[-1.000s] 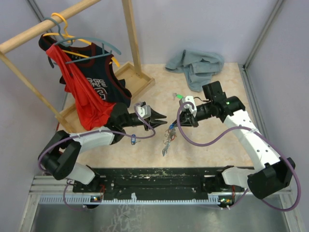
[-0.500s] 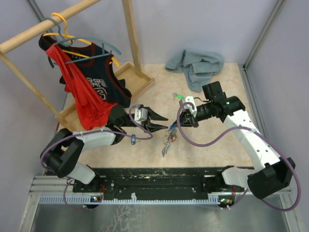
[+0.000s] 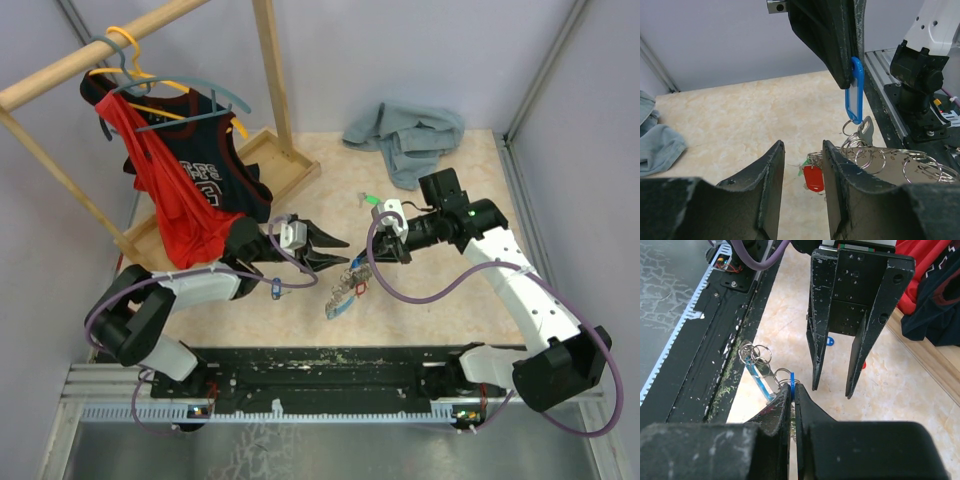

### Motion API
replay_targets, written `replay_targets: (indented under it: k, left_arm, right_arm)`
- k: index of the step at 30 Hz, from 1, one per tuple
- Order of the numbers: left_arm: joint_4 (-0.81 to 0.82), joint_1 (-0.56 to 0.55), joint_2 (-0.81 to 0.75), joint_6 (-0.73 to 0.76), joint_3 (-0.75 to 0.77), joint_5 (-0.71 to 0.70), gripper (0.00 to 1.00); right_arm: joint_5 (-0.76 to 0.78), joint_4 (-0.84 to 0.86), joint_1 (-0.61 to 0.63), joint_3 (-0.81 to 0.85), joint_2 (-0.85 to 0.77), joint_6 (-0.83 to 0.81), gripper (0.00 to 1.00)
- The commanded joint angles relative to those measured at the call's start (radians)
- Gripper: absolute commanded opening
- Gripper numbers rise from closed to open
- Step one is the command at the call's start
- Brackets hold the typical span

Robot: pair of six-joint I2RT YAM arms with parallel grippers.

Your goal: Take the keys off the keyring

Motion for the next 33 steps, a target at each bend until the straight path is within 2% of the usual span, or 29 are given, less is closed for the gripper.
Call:
replay_targets:
  k: [1, 17, 33]
  left_arm:
    - [0.035, -0.010, 0.031, -0.003, 0.035, 0.035, 0.43]
    - [0.095, -0.020, 0.063, -0.020, 0.057, 0.127, 0.44]
    - [0.046, -0.015, -0.034, 0.011, -0.018, 0.135, 0.44]
  right_arm:
    - [-0.077, 0.016, -0.002, 0.060, -0.018, -0.022, 0.00]
    - [-0.073, 0.018, -0.001, 0.058, -0.015, -0.022, 0.00]
    - [-0.069, 0.013, -0.001, 0.063, -0.016, -0.025, 0.00]
